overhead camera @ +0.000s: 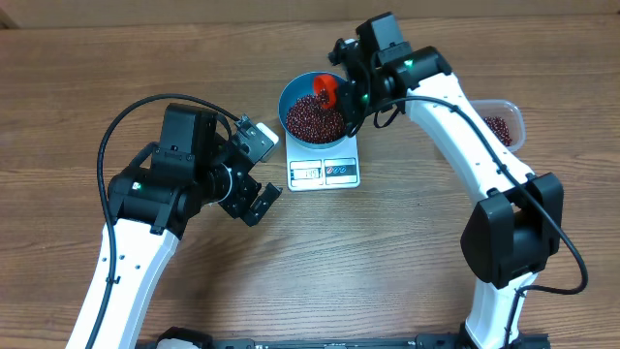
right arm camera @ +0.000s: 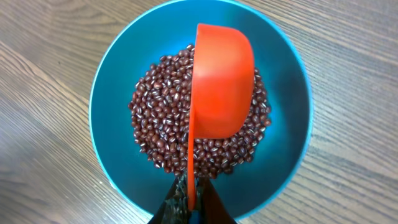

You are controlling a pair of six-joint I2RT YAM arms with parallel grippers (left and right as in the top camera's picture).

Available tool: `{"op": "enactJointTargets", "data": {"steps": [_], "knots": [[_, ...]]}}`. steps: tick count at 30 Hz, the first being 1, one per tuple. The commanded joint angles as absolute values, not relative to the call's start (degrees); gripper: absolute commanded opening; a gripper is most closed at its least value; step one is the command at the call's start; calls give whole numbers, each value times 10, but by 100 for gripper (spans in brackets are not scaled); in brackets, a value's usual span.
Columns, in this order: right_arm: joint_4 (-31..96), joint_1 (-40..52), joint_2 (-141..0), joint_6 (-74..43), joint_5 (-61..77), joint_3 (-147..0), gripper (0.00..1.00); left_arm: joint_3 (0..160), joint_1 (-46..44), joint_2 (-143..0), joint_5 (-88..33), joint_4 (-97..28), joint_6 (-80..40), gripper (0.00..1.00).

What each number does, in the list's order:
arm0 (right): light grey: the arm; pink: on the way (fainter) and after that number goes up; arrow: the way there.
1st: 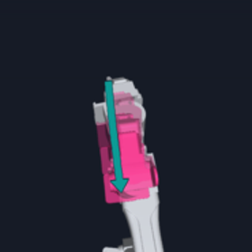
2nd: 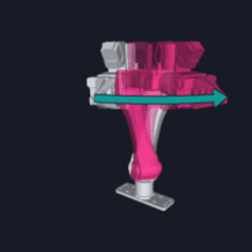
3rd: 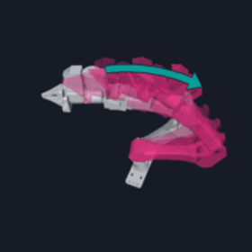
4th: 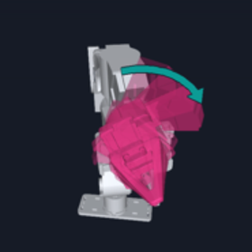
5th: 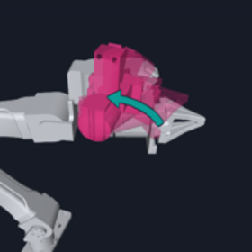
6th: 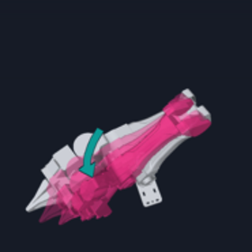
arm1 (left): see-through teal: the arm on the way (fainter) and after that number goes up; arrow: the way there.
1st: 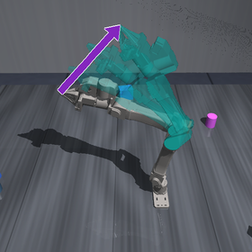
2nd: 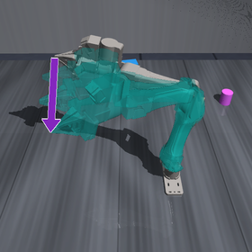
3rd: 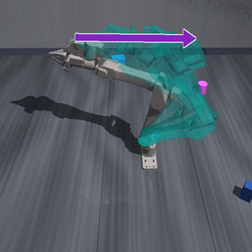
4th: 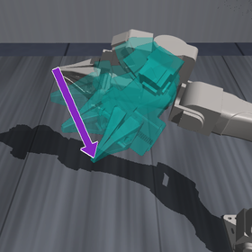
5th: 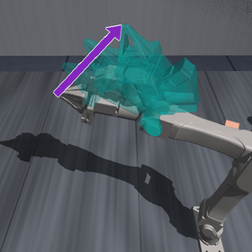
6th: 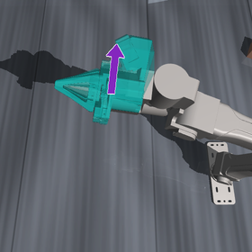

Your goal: Scoop item into bowl and weigh 150g on scale

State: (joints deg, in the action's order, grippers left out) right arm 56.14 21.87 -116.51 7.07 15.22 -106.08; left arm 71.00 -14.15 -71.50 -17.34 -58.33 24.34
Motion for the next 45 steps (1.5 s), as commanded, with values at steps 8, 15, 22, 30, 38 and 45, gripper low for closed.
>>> {"op": "enactJointTargets", "data": {"steps": [8,15,22,30,38,45], "knots": [[563,186,-1136,15,222,-1080,4,725,-143,-719,-174,-583,244,100],[567,185,-1136,15,222,-1080,4,725,-143,-719,-174,-583,244,100],[569,185,-1136,15,222,-1080,4,725,-143,-719,-174,-583,244,100],[571,185,-1136,15,222,-1080,4,725,-143,-719,-174,-583,244,100],[572,177,-1136,13,229,-1080,4,725,-143,-719,-174,-583,244,100],[594,156,-1136,13,233,-1080,4,725,-143,-719,-174,-583,244,100]]}}
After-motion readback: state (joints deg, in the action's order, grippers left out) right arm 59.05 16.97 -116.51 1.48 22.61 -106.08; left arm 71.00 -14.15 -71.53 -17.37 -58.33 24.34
